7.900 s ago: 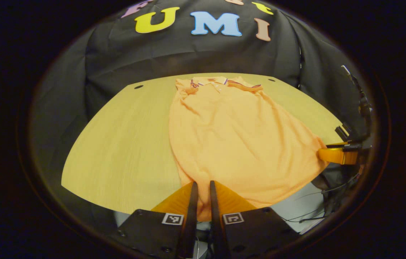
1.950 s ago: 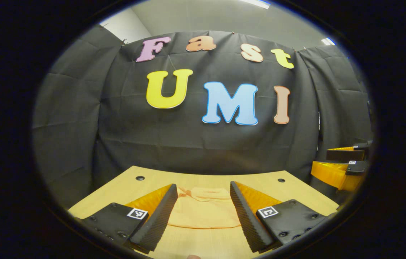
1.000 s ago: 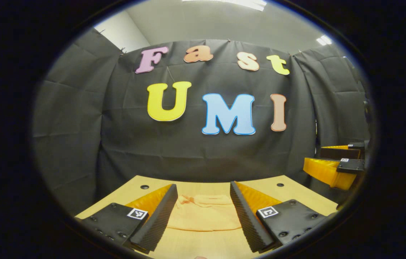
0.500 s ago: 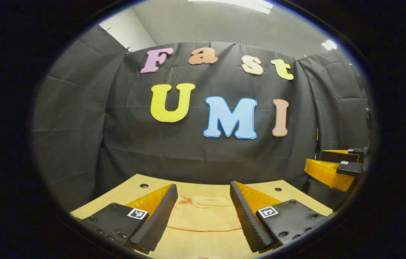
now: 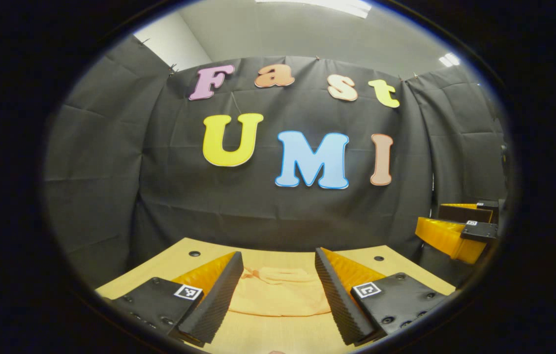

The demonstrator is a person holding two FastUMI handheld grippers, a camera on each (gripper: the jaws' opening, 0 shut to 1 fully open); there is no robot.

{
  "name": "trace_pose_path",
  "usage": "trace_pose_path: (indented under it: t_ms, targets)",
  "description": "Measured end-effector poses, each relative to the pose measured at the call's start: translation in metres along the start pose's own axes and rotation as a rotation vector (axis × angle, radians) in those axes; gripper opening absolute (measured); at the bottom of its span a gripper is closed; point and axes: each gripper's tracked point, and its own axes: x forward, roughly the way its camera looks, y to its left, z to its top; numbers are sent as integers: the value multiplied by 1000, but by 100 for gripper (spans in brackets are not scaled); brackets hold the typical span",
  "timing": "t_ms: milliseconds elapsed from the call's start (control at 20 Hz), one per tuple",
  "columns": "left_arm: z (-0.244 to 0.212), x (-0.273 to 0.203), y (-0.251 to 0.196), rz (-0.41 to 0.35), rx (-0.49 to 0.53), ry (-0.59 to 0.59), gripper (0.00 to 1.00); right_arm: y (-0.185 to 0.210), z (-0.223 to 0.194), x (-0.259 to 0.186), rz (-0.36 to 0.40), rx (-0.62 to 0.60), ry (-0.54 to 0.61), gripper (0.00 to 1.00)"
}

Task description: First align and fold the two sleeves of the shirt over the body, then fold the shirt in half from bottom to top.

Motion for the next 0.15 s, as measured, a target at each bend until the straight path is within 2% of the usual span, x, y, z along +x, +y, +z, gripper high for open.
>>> trace_pose_path:
  t_ms: [150]
  targets:
    - [-3, 1, 1, -2, 1, 5, 94, -2, -2, 1, -2, 2, 6, 96]
